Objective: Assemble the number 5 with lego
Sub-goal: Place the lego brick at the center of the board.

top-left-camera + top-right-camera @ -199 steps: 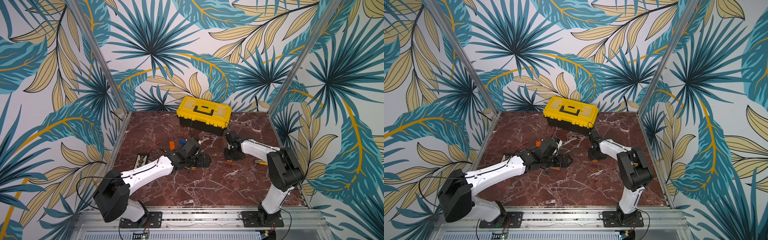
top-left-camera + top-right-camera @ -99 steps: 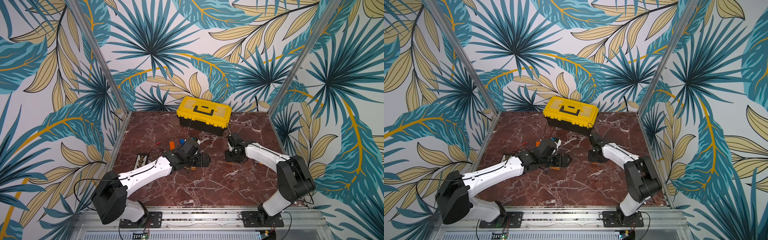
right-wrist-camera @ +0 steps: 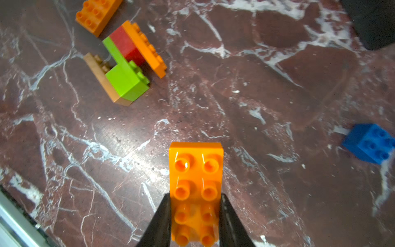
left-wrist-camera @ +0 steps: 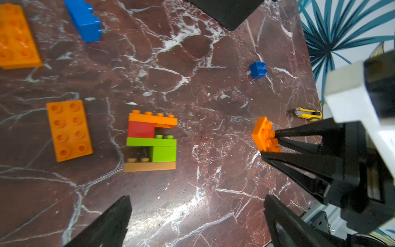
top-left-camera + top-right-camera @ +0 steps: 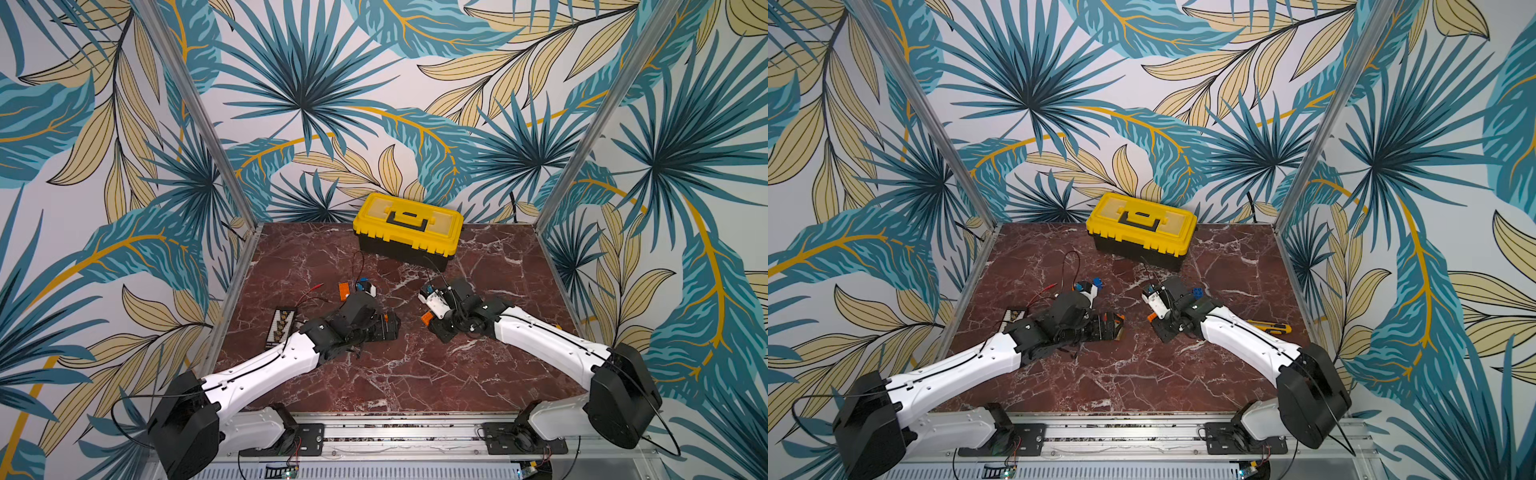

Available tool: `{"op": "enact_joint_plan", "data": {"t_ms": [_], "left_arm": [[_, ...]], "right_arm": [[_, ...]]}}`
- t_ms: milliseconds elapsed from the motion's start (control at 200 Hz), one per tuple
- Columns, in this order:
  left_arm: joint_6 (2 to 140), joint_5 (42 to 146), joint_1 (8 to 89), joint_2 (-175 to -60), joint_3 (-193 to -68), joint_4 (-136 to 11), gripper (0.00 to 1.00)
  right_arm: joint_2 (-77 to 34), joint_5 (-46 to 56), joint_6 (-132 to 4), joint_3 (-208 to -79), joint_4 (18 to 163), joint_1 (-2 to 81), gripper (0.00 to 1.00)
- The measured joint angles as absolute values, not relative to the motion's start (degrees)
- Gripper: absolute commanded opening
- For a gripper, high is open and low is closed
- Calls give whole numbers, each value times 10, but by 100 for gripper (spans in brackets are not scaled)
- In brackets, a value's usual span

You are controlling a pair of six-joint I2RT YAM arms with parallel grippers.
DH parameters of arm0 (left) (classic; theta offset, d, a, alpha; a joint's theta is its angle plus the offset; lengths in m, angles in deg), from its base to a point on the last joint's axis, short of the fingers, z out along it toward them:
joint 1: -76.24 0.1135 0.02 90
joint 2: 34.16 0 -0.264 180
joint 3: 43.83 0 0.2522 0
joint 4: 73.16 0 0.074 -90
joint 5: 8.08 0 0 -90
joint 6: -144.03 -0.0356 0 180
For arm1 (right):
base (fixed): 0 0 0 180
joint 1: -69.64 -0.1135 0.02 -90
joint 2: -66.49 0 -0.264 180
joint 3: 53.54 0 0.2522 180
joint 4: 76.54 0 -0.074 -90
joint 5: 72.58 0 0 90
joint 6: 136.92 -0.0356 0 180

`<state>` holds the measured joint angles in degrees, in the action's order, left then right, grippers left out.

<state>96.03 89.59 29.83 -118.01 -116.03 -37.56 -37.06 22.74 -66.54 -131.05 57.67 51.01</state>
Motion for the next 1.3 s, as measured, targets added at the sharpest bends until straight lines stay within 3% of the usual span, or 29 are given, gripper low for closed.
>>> {"op": "enact_joint_plan", "data": {"t_ms": [250, 586, 1302], "left_arm": [[961, 883, 298, -1164, -1154, -379, 100], [974, 827, 301, -1083, -1088, -385, 100], [1035, 766, 373, -914, -923, -409, 100]], "right_arm": [[-279, 211, -654, -1263, 555, 490, 27], [-137, 192, -528, -1225, 588, 382, 25], [-237, 45, -116, -1236, 509, 300, 26]]}}
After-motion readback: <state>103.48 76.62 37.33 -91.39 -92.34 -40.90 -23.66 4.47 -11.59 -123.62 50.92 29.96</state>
